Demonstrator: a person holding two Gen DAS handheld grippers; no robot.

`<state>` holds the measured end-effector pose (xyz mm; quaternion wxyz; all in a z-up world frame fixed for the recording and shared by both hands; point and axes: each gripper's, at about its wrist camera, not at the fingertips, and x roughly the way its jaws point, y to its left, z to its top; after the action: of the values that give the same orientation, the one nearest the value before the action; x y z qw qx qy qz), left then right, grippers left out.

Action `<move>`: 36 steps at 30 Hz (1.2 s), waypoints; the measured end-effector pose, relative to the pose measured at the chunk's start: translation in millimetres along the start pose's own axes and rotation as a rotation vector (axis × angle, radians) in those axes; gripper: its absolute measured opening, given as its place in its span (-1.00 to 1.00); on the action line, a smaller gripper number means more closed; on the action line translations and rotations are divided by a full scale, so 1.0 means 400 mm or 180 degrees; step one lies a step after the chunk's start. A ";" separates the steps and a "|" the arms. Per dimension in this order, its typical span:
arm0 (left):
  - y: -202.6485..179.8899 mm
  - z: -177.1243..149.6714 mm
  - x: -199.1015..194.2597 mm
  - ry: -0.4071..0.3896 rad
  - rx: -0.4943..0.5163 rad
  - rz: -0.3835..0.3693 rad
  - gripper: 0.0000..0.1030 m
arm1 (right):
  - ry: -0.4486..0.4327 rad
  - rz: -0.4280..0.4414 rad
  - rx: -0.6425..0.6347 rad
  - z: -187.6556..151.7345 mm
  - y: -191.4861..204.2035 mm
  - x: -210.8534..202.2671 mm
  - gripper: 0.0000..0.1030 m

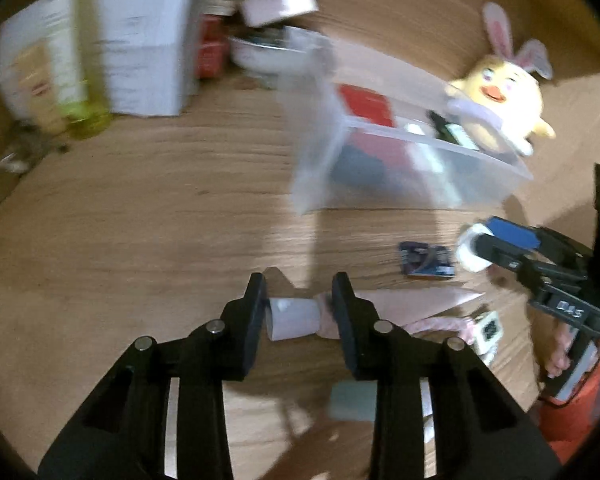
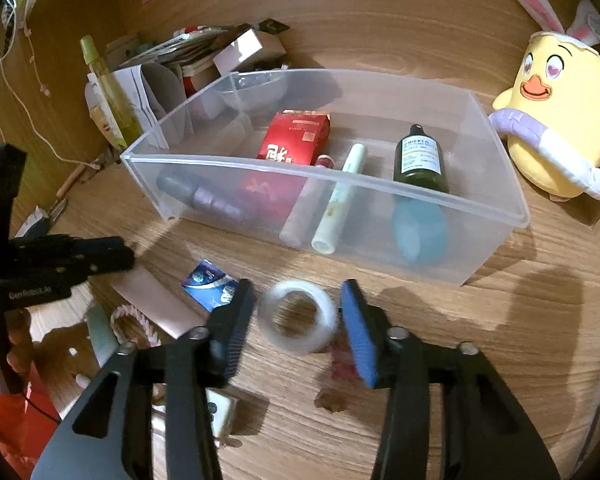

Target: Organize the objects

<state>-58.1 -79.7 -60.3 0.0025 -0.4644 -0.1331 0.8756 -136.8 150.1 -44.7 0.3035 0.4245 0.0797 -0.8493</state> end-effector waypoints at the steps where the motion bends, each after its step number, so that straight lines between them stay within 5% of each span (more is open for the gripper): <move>1: 0.010 -0.005 -0.006 -0.0012 -0.0055 0.0042 -0.35 | -0.0013 -0.0001 0.0003 -0.001 -0.001 -0.003 0.07; 7: 0.059 -0.038 -0.073 -0.0068 -0.0266 0.0090 -0.35 | -0.0110 -0.0048 -0.0038 -0.006 -0.011 -0.034 0.10; 12: 0.043 -0.054 -0.119 -0.0152 0.0030 0.0185 0.03 | -0.0094 -0.0168 -0.0035 -0.028 -0.029 -0.054 0.10; 23: -0.031 -0.043 -0.027 0.0022 0.0844 0.0085 0.09 | -0.0001 -0.0294 -0.0042 -0.059 -0.034 -0.045 0.10; 28: -0.013 -0.041 -0.023 0.0072 0.0663 0.0044 0.09 | -0.0111 -0.0221 -0.0159 -0.044 0.006 -0.060 0.10; 36: -0.013 -0.062 -0.036 0.0089 0.0462 0.0339 -0.16 | -0.0081 -0.0180 -0.0437 -0.002 0.073 -0.009 0.10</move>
<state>-30.2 -70.8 -60.6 -0.0085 -0.4817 -0.0444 0.8752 -117.5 128.6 -38.8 0.3088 0.3895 0.1458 -0.8554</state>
